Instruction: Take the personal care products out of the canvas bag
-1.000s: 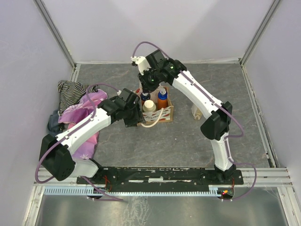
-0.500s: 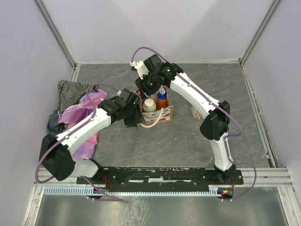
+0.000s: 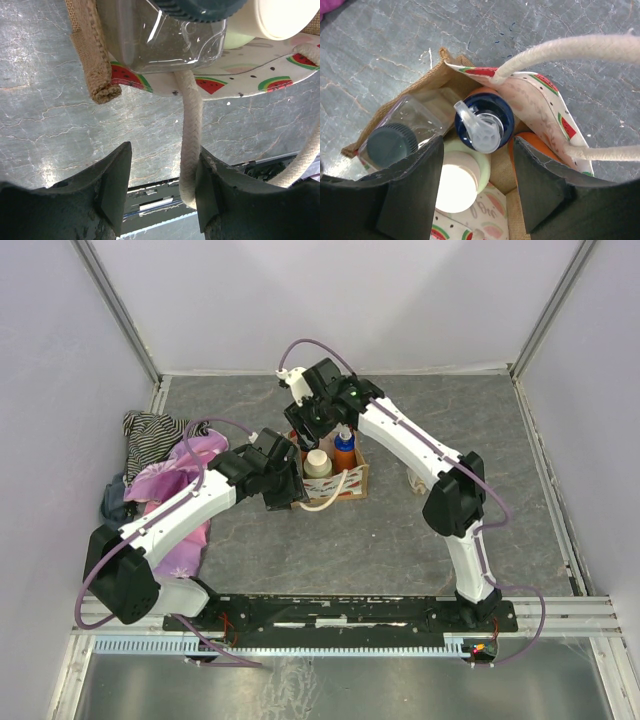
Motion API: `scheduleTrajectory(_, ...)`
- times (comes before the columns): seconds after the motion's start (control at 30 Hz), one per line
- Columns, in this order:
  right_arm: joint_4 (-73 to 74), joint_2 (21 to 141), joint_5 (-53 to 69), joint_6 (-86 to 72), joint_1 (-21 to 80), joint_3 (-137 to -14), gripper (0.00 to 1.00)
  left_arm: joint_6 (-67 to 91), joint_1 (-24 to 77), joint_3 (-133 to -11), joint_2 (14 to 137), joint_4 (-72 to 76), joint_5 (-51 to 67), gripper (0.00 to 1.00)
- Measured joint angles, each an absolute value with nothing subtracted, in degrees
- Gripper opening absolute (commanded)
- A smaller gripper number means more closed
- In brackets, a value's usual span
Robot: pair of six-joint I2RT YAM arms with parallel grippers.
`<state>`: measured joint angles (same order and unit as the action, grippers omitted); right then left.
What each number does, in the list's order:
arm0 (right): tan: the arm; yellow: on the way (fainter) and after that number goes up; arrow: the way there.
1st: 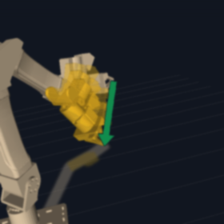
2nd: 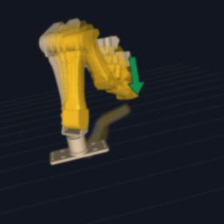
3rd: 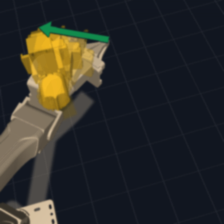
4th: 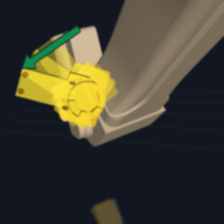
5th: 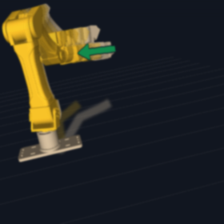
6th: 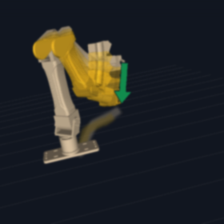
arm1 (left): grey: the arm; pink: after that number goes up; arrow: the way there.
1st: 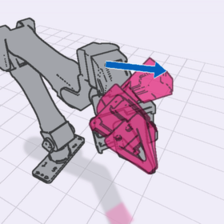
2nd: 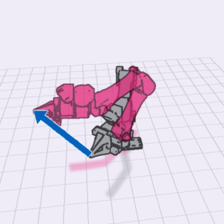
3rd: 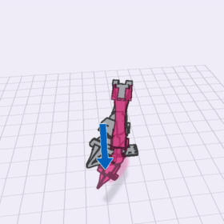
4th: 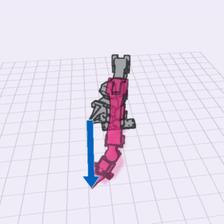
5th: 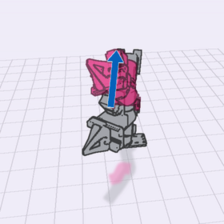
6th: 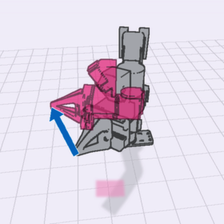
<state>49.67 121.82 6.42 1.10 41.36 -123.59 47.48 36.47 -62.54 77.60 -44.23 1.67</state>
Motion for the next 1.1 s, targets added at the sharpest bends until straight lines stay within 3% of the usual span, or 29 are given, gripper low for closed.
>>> scheduleTrajectory(0.27, 48.2, 125.1, 4.8, 0.8, 41.4, -123.6, 0.61, 47.5, 36.5, -62.5, 77.6, -44.2, 1.7, 0.57)
scheduleTrajectory(0.3, 47.8, 125.4, 4.7, 0.6, 41.4, -123.6, 0.57, 47.5, 36.5, -62.5, 77.6, -44.2, 1.7, 0.57)
scheduleTrajectory(0.43, 46.7, 125.9, 4.9, 0.0, 41.4, -124.7, 0.27, 47.5, 36.5, -62.5, 77.6, -44.2, 1.6, 0.57)
scheduleTrajectory(0.6, 46.3, 126.0, 4.8, -0.5, 41.2, -124.9, 0.16, 47.5, 36.5, -62.5, 77.6, -44.4, 1.6, 0.57)
scheduleTrajectory(1.1, 49.6, 120.2, 2.4, -0.8, 39.2, -125.0, 0.12, 47.5, 36.5, -62.5, 77.6, -44.4, 1.6, 0.57)
